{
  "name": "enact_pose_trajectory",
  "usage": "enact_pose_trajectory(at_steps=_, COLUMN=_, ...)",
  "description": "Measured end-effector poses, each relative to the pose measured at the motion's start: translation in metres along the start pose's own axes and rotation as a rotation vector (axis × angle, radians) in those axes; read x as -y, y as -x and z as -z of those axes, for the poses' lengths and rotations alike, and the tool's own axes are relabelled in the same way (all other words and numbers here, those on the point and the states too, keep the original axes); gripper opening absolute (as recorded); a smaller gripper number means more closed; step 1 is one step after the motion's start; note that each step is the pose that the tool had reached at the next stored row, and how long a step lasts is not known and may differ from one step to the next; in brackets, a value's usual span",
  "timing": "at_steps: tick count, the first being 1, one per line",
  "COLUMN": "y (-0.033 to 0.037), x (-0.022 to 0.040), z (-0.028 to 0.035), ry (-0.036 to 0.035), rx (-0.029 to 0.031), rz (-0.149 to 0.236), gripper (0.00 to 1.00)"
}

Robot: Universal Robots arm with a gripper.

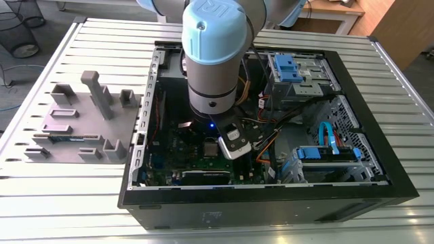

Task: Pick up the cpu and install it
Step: 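Place the cpu into insertion slot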

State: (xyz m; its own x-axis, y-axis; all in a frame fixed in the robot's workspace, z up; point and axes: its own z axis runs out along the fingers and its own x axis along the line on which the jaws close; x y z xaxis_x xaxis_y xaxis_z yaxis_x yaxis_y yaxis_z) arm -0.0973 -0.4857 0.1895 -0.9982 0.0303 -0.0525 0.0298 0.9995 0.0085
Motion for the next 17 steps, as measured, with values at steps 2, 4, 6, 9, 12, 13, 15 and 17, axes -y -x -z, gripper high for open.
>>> enact_pose_trajectory(at_steps=2, y=0.0003, x=0.0000, z=-0.0006, ry=0.0002, rx=0.0001, rz=0.000, gripper=0.47)
enact_pose_trajectory(at_steps=4, y=0.0010, x=0.0000, z=-0.0010, ry=0.0002, rx=0.0001, rz=0.000, gripper=0.47)
enact_pose_trajectory(at_steps=6, y=0.0012, x=0.0000, z=-0.0012, ry=0.0002, rx=0.0002, rz=0.000, gripper=0.47)
enact_pose_trajectory(at_steps=9, y=0.0017, x=-0.0001, z=-0.0013, ry=0.0004, rx=0.0002, rz=0.000, gripper=0.47)
enact_pose_trajectory(at_steps=12, y=0.0029, x=-0.0001, z=-0.0014, ry=0.0004, rx=0.0002, rz=0.000, gripper=0.47)
enact_pose_trajectory(at_steps=13, y=0.0033, x=-0.0002, z=-0.0015, ry=0.0004, rx=0.0001, rz=0.000, gripper=0.47)
enact_pose_trajectory(at_steps=15, y=0.0034, x=-0.0001, z=-0.0016, ry=0.0001, rx=0.0001, rz=0.000, gripper=0.47)
enact_pose_trajectory(at_steps=17, y=0.0035, x=-0.0001, z=-0.0018, ry=0.0000, rx=0.0001, rz=0.000, gripper=0.47)
